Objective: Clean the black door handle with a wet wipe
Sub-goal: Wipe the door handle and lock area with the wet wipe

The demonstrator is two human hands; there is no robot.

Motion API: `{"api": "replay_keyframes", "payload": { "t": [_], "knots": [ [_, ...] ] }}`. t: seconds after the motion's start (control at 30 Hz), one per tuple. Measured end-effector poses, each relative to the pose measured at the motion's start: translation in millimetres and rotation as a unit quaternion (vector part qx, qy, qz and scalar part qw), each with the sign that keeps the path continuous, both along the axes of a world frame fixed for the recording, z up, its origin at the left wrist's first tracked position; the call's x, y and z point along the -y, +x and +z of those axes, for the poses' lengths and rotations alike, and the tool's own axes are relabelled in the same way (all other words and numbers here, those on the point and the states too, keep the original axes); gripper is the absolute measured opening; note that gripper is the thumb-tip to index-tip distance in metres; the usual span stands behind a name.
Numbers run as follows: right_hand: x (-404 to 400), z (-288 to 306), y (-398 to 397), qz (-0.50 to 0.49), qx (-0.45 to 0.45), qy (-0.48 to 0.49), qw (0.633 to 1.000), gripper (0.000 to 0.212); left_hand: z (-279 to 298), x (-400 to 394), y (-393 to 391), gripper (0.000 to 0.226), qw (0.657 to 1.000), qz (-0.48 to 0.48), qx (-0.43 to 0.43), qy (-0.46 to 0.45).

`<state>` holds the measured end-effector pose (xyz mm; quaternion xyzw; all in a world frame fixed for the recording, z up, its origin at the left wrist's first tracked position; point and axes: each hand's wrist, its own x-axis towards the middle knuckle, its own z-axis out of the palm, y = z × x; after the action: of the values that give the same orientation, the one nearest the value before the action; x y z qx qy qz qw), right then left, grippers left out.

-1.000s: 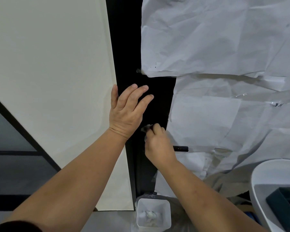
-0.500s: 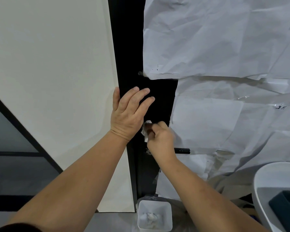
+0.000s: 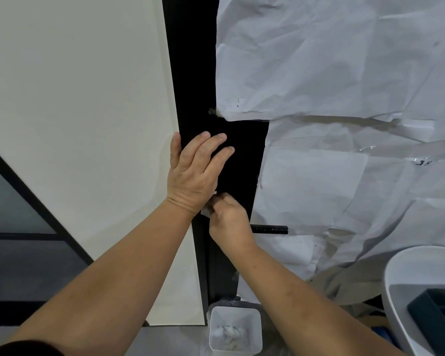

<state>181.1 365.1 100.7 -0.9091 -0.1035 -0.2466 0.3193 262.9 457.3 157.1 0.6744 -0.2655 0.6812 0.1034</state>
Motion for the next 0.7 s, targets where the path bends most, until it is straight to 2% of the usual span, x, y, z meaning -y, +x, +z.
{"api": "replay_keyframes", "payload": {
  "t": [0.07, 0.13, 0.23, 0.33, 0.47, 0.53, 0.67, 0.7],
  "knots": [
    [-2, -9, -1, 0.01, -0.045, -0.042, 0.998, 0.021, 0, 0, -1, 0.028, 1.0, -0.003, -0.004, 0.002],
    [-1, -15, -5, -0.004, -0.061, -0.04, 0.997, 0.022, -1, -1, -2, 0.029, 1.0, -0.005, -0.005, 0.005],
    [8, -3, -11, -0.062, -0.031, 0.014, 0.998, 0.021, -1, -2, 0, 0.03, 1.0, -0.003, -0.005, 0.009],
    [30, 15, -15, -0.133, -0.051, 0.091, 0.986, 0.036, -2, -2, 1, 0.03, 1.0, -0.002, 0.001, 0.006],
    [50, 15, -10, -0.142, -0.006, 0.09, 0.986, 0.032, 0, -2, 0, 0.027, 1.0, 0.002, -0.003, 0.009],
    [51, 7, -6, -0.105, 0.023, 0.053, 0.993, 0.031, -1, -1, 0, 0.027, 1.0, 0.002, -0.003, 0.009],
    [43, -11, 1, -0.031, -0.004, -0.128, 0.991, 0.031, -2, -2, 1, 0.029, 1.0, 0.003, 0.0, 0.009],
    [43, -13, 3, -0.028, -0.003, -0.147, 0.989, 0.032, -1, -1, 1, 0.029, 1.0, 0.003, 0.0, 0.008]
  ]
}}
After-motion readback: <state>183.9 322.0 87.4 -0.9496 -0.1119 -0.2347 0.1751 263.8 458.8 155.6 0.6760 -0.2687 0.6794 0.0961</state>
